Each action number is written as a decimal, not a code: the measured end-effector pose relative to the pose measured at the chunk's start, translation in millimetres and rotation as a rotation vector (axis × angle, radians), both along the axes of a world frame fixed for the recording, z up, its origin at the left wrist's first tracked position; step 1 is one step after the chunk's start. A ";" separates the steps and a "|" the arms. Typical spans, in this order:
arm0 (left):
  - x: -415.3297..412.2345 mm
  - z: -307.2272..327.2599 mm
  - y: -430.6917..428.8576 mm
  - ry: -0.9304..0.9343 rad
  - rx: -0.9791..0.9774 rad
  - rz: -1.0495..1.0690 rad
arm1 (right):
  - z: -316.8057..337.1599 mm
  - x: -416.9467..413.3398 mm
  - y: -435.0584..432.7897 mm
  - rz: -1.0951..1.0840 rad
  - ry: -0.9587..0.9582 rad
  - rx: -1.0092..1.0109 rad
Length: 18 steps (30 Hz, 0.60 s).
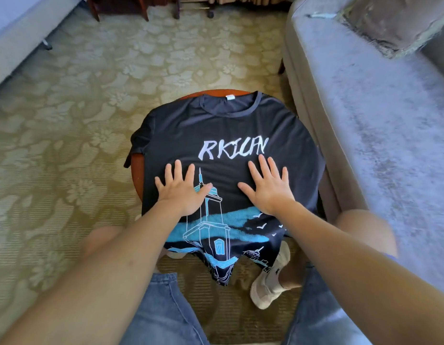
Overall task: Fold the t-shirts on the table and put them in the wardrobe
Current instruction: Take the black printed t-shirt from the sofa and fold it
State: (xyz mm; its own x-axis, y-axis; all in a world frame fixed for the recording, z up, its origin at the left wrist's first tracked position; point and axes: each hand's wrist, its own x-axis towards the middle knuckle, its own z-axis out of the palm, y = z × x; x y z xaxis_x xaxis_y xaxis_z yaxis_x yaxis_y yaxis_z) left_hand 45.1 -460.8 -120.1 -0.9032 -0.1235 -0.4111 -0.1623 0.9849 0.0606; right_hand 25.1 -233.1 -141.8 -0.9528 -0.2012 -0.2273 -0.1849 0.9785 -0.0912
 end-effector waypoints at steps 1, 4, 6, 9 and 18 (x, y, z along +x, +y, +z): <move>4.9 2.2 1.5 -0.006 0.008 0.003 | -0.3 6.6 1.0 -0.001 -0.003 -0.001; 16.9 8.0 5.8 0.002 0.011 0.017 | -0.3 23.3 3.9 -0.008 -0.015 -0.014; 21.8 13.4 8.9 0.017 -0.013 0.016 | 0.6 31.7 5.7 -0.011 -0.022 -0.028; 22.1 23.0 11.1 0.046 -0.046 -0.005 | 7.5 39.9 6.8 -0.008 0.002 -0.002; -28.1 16.6 -30.8 0.255 0.042 0.204 | 32.3 -27.2 -54.4 -0.040 0.084 -0.051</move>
State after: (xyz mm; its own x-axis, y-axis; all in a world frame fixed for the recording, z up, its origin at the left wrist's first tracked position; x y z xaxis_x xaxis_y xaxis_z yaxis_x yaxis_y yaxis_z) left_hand 17.0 -491.6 -103.5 -0.9361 -0.3003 -0.1832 -0.3304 0.9294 0.1644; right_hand -2.1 -287.5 -109.6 -0.9757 -0.1715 -0.1365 -0.1544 0.9798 -0.1273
